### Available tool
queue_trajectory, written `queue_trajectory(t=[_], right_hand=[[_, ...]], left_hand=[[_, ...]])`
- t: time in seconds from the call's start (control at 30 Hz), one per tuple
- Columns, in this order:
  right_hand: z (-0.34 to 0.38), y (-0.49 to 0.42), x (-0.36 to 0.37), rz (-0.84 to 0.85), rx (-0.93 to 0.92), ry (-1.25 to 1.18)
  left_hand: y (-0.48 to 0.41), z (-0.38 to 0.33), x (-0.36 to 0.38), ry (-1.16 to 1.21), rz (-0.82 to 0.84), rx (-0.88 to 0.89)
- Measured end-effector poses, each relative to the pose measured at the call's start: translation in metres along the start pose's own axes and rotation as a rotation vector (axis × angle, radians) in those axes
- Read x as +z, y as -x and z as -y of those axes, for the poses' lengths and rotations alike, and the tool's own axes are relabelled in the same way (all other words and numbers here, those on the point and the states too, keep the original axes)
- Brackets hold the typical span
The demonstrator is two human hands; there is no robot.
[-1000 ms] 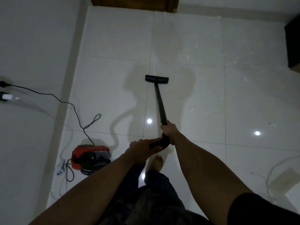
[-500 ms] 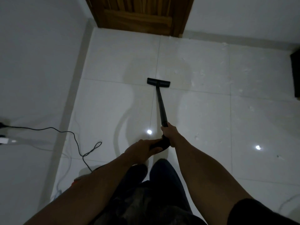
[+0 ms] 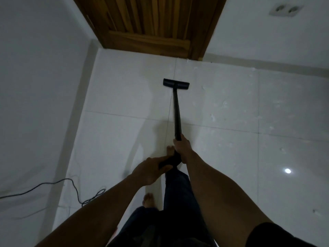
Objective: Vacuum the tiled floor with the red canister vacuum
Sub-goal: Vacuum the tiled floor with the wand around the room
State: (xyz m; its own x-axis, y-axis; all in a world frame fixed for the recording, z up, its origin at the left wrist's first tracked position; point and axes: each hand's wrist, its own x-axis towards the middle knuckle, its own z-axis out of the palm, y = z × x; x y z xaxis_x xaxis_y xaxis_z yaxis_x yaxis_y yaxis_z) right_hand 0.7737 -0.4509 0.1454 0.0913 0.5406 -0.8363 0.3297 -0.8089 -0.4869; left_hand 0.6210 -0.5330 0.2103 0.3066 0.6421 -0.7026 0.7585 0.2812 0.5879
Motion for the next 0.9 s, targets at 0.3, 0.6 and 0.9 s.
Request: queue_trajectory(t=[0.3, 0.6, 0.9], right_hand=[[0.108, -0.1, -0.025, -0.042, -0.005, 0.062], [0.157, -0.146, -0.038, -0.088, 0.004, 0.067], [0.152, -0.128, -0.038, -0.096, -0.028, 0.058]], left_hand=[[-0.11, -0.012, -0.071, 0.198, -0.117, 0.007], [-0.163, -0.026, -0.107, 0.119, -0.136, -0.042], [-0.152, -0.016, -0.102, 0.109, -0.167, -0.02]])
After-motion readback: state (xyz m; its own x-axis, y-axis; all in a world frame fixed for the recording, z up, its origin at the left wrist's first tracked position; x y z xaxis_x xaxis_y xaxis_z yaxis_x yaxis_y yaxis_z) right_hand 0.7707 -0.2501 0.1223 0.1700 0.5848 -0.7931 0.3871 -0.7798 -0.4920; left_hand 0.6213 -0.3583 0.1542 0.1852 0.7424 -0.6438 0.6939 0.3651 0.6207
